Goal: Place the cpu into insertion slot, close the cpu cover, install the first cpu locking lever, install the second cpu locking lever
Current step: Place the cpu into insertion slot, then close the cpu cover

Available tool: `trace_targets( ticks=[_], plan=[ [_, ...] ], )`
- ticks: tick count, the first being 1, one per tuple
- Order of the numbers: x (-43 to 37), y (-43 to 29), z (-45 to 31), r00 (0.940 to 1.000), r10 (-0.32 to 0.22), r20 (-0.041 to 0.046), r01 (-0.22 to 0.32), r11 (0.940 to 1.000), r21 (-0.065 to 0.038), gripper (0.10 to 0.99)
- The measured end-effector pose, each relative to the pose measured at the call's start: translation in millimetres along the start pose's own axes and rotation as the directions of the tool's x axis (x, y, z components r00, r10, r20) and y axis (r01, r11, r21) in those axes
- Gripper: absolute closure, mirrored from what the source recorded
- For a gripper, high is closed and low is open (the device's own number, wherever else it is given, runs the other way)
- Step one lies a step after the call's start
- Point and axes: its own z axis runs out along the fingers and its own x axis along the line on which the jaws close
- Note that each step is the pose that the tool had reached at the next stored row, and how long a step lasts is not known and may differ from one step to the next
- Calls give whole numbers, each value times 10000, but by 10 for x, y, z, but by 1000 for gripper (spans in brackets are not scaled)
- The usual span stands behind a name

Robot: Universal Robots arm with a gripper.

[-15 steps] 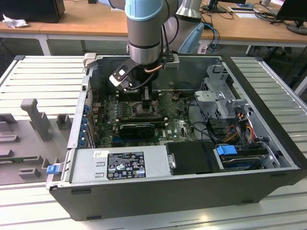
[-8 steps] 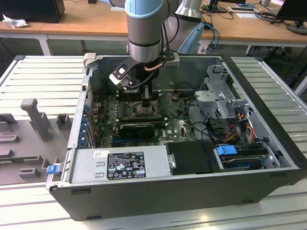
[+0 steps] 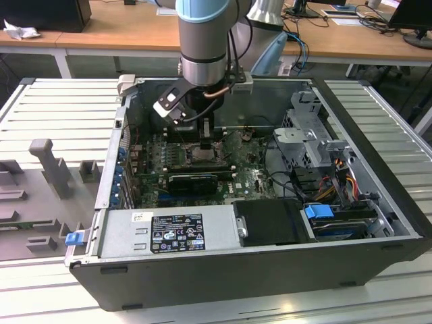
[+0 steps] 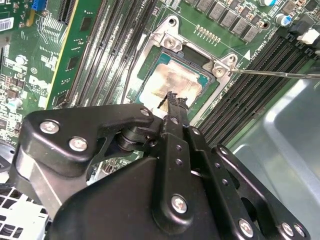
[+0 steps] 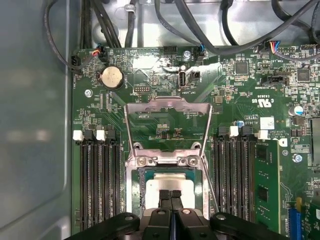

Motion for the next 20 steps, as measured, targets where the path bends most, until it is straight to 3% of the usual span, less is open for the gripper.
trace_targets(
  ticks=[4, 16, 20],
  plan=[
    [1, 3, -46, 10000, 0, 1, 0, 10000, 1, 980],
    [-15, 38, -54, 10000, 2, -28, -2, 10000, 2, 980],
    [-13, 42, -110, 10000, 3, -30, -3, 10000, 1, 980]
  ],
)
